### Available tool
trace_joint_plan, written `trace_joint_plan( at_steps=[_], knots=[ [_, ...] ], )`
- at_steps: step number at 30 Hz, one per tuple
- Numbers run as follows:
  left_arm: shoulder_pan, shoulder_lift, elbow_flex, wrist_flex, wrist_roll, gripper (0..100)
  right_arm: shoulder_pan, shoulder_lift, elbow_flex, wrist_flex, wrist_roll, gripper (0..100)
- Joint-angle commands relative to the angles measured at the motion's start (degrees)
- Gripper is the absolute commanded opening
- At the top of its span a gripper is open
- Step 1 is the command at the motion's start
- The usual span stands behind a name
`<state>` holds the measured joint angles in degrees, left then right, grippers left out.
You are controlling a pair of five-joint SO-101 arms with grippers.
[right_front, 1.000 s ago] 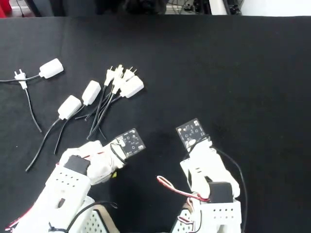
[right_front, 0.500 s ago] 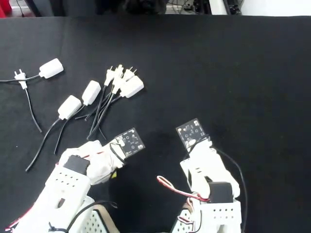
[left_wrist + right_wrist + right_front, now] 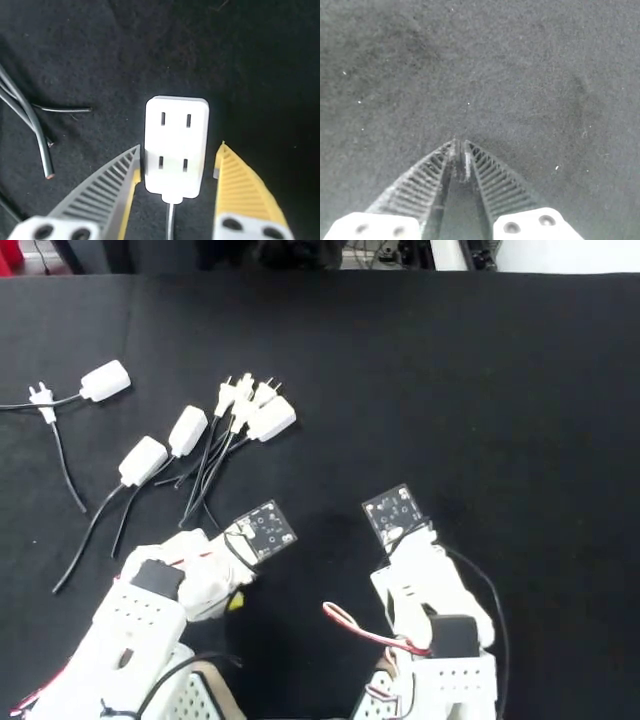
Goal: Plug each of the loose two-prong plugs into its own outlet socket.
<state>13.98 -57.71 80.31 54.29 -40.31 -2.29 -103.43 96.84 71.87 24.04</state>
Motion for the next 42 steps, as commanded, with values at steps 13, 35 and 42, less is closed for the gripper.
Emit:
trace_joint_plan(
  at_steps=[13,35,42],
  knots=[
    [-0.7,-14.0,-2.8,8.4,8.1,24,0.4,-1.7,-0.2,0.1,-0.2,1.7],
    [-26.3,-32.4,-9.3,13.5,29.6,24,0.9,-1.8,-0.2,-0.9,0.1,1.7],
    [-30.8,-31.9,-5.5,11.6,29.8,24,0.6,-0.7,-0.7,-24.8,1.7,1.8]
  ],
)
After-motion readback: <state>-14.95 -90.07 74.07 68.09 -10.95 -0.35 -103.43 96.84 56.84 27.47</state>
